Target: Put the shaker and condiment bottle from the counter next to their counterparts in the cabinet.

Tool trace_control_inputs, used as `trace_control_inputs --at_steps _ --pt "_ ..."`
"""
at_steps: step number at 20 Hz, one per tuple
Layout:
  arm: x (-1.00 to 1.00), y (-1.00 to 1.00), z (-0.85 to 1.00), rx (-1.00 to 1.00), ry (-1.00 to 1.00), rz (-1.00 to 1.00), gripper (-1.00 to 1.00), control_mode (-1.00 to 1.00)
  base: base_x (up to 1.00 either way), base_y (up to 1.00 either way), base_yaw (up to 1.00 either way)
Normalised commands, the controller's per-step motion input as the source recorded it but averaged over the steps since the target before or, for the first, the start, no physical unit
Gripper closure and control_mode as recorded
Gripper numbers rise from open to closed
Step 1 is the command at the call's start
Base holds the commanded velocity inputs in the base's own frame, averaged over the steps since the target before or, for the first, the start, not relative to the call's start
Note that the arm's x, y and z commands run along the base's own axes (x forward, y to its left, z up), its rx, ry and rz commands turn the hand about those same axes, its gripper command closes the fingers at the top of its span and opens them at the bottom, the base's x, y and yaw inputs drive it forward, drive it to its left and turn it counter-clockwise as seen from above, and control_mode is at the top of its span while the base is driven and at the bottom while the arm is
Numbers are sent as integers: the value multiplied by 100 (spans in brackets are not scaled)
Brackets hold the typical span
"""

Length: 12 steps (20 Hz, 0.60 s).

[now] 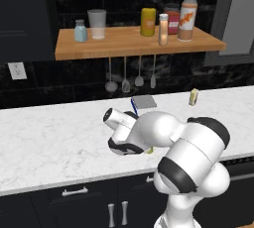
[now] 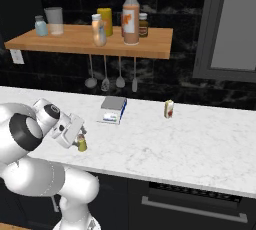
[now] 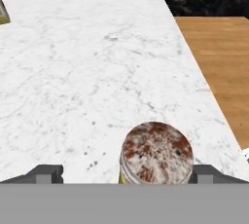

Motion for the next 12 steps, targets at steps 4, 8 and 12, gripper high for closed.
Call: trace_control_inputs --at_steps 4,8,12 --pt "0 -4 -5 0 0 0 100 -100 0 0 0" --pt "0 -1 0 0 0 0 100 -100 0 0 0" --pt "0 0 0 0 0 0 100 -100 0 0 0"
